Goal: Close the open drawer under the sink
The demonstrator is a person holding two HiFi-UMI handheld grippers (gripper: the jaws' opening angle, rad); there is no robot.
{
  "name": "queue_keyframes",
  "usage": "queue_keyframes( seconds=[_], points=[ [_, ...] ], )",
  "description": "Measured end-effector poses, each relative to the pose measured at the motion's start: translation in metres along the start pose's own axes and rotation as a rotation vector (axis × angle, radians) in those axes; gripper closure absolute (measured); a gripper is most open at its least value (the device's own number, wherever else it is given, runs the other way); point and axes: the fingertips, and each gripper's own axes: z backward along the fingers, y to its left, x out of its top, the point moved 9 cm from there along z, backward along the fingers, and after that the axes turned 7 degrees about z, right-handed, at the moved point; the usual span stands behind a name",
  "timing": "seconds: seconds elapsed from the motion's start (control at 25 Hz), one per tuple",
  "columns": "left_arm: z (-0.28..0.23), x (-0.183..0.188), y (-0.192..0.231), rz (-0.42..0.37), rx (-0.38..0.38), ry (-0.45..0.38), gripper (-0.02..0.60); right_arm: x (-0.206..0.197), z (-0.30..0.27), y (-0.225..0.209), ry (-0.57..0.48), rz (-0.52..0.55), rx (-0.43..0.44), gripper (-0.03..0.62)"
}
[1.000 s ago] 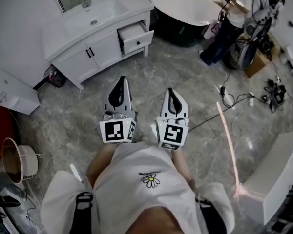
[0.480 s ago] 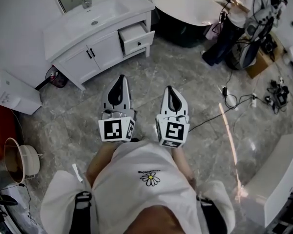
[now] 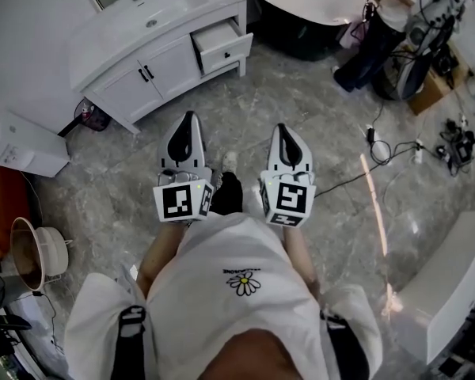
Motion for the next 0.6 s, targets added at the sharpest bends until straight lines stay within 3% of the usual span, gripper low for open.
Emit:
queue_keyframes(
  seconds=[0.32,0.6],
  points=[
    [-0.048,-0.034,0.004,0.012,-0.031,0.041,0.56,0.005,-0.026,-0.008,-0.012,0.15,-0.034,0.565],
    [-0.091,-0.057,0.01,0.009,-0.078,0.072,0.56,-0.011,-0.066,-0.017,0.03,0.132,-0.036,0.565]
  ],
)
